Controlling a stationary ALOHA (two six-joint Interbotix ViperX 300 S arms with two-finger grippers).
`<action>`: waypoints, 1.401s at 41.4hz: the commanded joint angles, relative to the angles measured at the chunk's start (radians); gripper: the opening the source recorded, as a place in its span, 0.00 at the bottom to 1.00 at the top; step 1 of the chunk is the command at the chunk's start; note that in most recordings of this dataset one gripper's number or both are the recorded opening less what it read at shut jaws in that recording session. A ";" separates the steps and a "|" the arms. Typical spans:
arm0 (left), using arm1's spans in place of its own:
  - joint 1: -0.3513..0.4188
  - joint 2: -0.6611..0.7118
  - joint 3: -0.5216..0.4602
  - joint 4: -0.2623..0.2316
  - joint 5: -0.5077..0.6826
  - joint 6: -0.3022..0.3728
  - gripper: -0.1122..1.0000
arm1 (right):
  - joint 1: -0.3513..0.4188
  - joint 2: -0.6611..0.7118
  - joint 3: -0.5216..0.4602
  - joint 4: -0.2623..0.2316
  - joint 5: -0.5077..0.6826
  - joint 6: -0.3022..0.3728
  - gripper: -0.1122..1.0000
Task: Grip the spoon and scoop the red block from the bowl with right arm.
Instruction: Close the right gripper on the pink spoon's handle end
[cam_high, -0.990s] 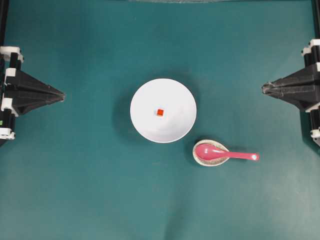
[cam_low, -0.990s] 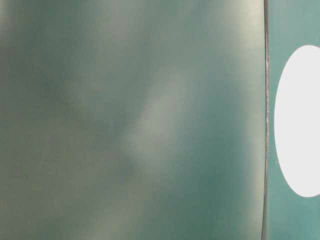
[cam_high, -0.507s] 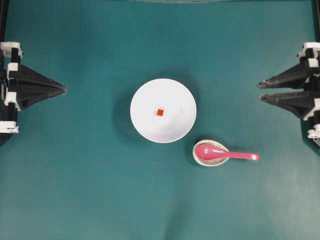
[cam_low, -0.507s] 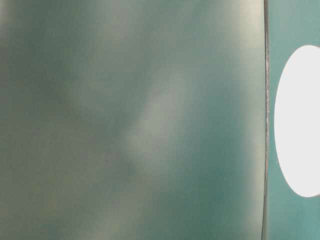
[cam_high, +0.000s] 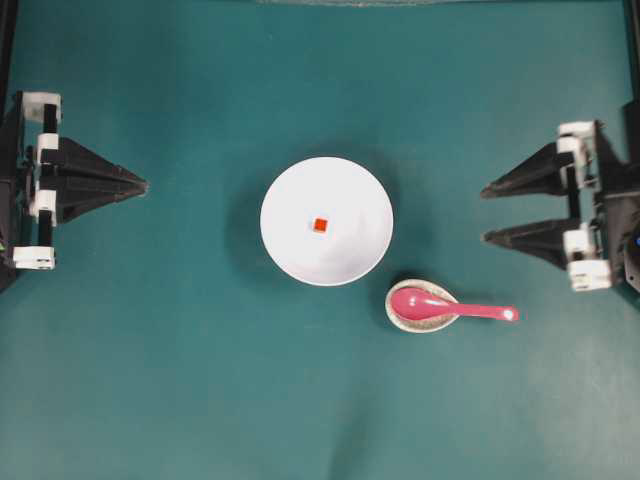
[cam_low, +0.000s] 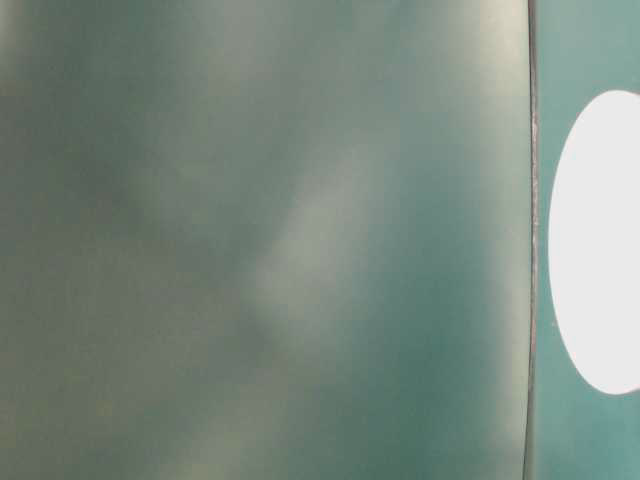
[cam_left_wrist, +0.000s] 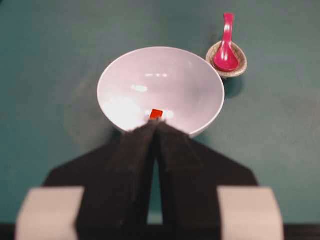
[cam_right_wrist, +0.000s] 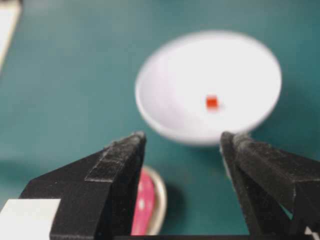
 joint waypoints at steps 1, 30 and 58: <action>0.002 0.005 -0.020 0.002 -0.005 0.002 0.10 | 0.038 0.063 0.012 0.014 -0.071 0.002 0.67; 0.002 0.005 -0.018 0.002 0.011 0.008 0.10 | 0.518 0.588 0.138 0.364 -0.798 -0.002 0.67; 0.002 0.006 -0.017 0.000 0.038 0.012 0.10 | 0.578 0.790 0.146 0.402 -0.904 -0.058 0.66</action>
